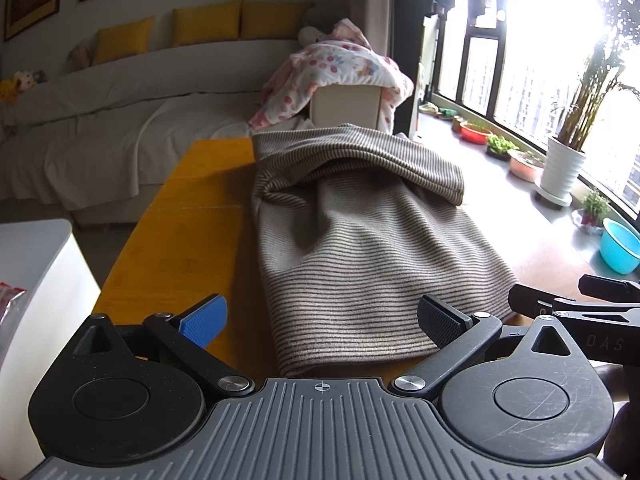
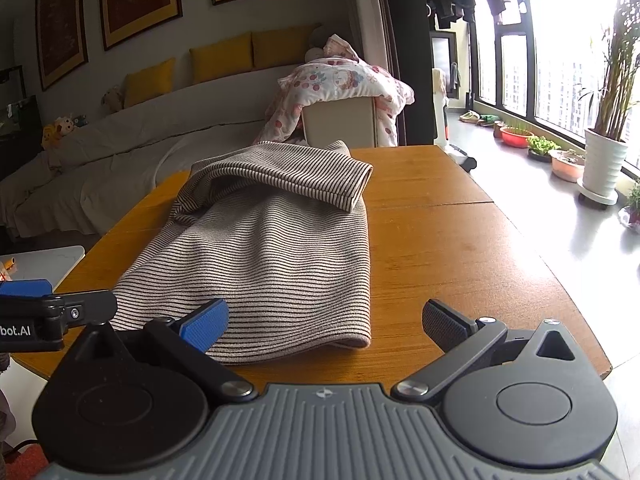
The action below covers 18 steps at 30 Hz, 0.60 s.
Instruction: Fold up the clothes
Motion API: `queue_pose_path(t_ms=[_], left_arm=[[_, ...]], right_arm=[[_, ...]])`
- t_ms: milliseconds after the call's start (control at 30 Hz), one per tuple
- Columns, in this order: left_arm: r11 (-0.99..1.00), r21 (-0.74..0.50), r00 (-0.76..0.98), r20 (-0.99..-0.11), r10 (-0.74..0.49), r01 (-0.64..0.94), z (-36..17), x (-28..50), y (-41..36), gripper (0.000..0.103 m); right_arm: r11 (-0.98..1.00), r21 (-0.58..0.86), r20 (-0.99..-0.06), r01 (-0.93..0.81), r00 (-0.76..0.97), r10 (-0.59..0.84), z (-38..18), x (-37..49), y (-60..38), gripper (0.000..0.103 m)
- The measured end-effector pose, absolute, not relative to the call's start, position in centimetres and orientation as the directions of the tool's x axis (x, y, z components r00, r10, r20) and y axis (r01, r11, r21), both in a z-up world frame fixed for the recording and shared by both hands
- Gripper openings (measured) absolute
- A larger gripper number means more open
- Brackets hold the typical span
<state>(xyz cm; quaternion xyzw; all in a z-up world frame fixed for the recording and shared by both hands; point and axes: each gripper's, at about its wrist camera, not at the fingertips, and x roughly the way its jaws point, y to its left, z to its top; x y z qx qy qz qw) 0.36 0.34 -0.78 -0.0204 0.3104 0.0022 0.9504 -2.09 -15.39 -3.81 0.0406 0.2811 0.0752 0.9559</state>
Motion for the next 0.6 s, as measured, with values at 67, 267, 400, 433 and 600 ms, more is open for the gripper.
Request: queue_pose_path(t_ms=[67, 267, 400, 433, 600], left_arm=[[0.999, -0.038, 0.804, -0.595, -0.008, -0.018, -0.89, 0.44, 0.36, 0.103], [0.999, -0.033, 0.794, -0.609, 0.002, -0.027, -1.1, 0.7, 0.46, 0.103], [0.999, -0.026, 0.788, -0.615, 0.015, -0.039, -1.22, 0.86, 0.54, 0.103], [0.999, -0.025, 0.787, -0.616, 0.017, -0.041, -1.24, 0.9, 0.56, 0.103], [0.999, -0.025, 0.783, -0.622, 0.013, -0.036, -1.32, 1.2, 0.58, 0.103]], right_arm=[[0.985, 0.121, -0.534, -0.119, 0.829, 0.166, -3.92, -2.04, -15.39, 0.103], [0.985, 0.123, -0.543, -0.12, 0.822, 0.168, -4.2, -1.96, -15.32, 0.103], [0.985, 0.125, -0.55, -0.12, 0.818, 0.17, -4.39, -1.91, -15.28, 0.103], [0.985, 0.125, -0.551, -0.12, 0.817, 0.17, -4.43, -1.89, -15.27, 0.103], [0.986, 0.115, -0.555, -0.122, 0.815, 0.166, -4.43, -1.58, -15.14, 0.103]])
